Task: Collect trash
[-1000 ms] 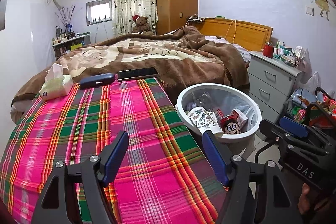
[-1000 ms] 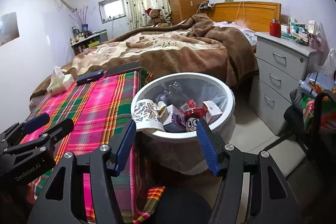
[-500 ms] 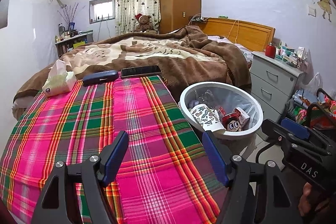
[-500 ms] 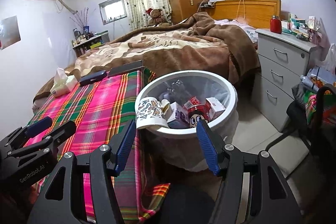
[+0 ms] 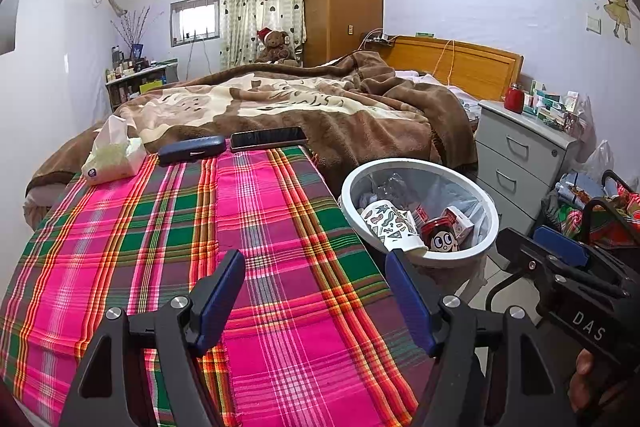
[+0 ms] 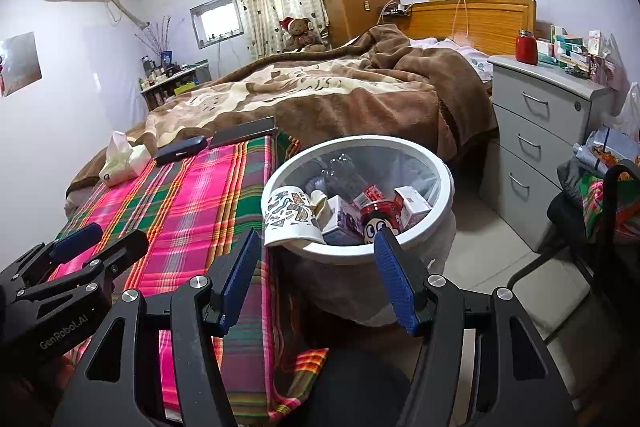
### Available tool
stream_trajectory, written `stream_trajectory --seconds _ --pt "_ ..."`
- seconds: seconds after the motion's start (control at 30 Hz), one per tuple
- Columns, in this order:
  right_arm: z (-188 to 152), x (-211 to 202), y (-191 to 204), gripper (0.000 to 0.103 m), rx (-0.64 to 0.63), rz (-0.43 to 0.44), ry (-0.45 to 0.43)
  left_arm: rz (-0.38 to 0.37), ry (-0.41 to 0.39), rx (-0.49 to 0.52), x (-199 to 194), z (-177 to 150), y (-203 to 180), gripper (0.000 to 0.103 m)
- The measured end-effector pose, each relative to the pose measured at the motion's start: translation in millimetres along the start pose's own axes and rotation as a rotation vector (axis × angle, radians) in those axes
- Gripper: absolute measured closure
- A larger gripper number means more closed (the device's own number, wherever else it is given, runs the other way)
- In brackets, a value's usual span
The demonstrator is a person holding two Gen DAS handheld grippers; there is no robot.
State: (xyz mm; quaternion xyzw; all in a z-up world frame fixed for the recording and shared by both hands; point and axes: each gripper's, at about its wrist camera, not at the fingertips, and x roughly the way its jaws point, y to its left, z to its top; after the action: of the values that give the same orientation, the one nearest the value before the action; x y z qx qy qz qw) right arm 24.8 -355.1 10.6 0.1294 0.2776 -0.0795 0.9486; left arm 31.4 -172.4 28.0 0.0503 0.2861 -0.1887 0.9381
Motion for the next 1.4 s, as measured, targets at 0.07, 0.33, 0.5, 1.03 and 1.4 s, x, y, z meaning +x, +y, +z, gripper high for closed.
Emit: stream_trajectory --seconds 0.07,0.33,0.5,1.03,1.4 --pt "0.1 -0.7 0.5 0.042 -0.001 0.001 0.0 -0.001 -0.002 -0.001 0.1 0.6 -0.2 0.031" --pt "1.0 -1.0 0.6 0.042 -0.003 0.006 0.001 -0.001 -0.003 0.0 -1.0 0.0 0.1 0.031" --pt "1.2 -1.8 0.9 0.042 -0.002 0.006 0.0 -0.001 -0.002 -0.001 -1.0 0.0 0.0 0.031" --pt "0.4 -3.5 1.6 0.042 -0.004 0.008 -0.001 0.001 -0.003 -0.002 -3.2 0.3 1.3 0.031" --pt "-0.5 -5.3 3.7 0.042 -0.006 0.011 0.0 0.002 -0.003 -0.005 -5.0 0.6 3.1 0.031"
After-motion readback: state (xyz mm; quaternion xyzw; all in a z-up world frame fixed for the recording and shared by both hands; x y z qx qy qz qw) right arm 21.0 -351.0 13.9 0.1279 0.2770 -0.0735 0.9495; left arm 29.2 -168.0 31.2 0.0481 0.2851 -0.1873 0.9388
